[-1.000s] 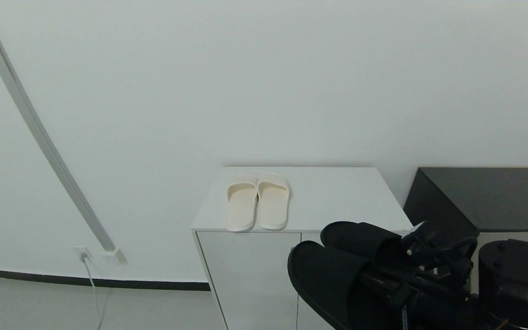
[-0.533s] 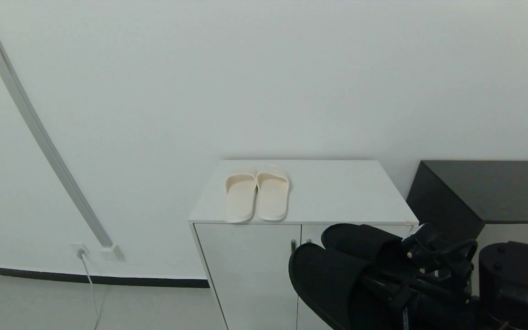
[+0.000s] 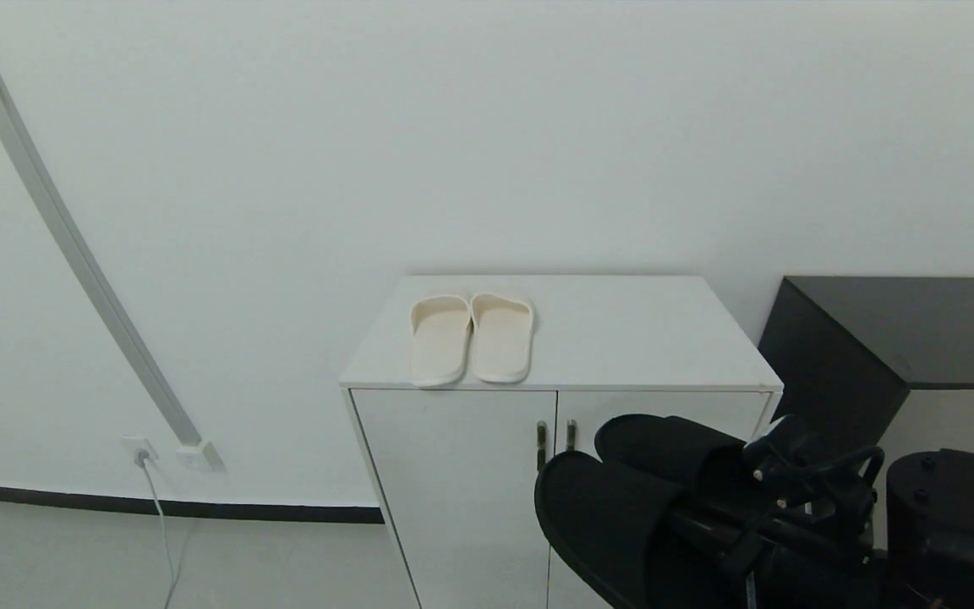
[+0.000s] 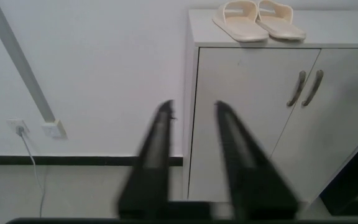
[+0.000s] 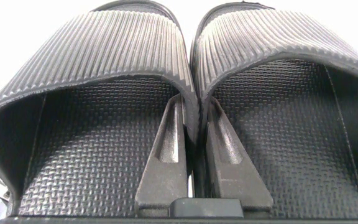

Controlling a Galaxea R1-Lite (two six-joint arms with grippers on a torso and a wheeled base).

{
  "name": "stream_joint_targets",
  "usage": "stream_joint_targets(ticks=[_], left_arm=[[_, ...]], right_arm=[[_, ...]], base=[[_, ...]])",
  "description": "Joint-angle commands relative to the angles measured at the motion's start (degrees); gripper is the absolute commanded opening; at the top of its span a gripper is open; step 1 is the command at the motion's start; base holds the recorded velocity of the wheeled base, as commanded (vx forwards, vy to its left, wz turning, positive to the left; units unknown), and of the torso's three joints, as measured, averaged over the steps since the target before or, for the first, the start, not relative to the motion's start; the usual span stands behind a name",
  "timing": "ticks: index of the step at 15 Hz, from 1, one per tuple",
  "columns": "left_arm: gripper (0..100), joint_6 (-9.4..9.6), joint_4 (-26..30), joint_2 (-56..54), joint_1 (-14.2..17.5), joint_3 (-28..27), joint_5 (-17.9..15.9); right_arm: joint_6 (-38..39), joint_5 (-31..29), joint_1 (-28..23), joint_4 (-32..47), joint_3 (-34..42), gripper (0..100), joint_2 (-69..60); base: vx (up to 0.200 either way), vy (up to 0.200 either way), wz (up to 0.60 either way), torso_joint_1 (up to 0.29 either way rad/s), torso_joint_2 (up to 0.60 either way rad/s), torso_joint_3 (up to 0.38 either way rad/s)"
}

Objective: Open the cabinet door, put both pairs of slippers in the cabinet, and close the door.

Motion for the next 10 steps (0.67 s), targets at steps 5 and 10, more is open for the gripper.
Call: stream_joint_targets(ticks=[5, 10], left_arm=[[100, -0.03, -0.01, 0.09, 0.01, 0.0, 0.04], [100, -0.03, -0.01, 0.09, 0.01, 0.0, 0.04]], right_arm=[[-0.03, 0.03, 0.43, 0.0, 0.53, 0, -0.12], [-0.12, -0.06, 0.96, 0.0, 0.71, 0, -0.12]], base=[[0.0, 0.0, 0.0, -0.199, 0.48, 0.278], [0.0, 0.0, 0.0, -0.219, 0.54, 0.321]])
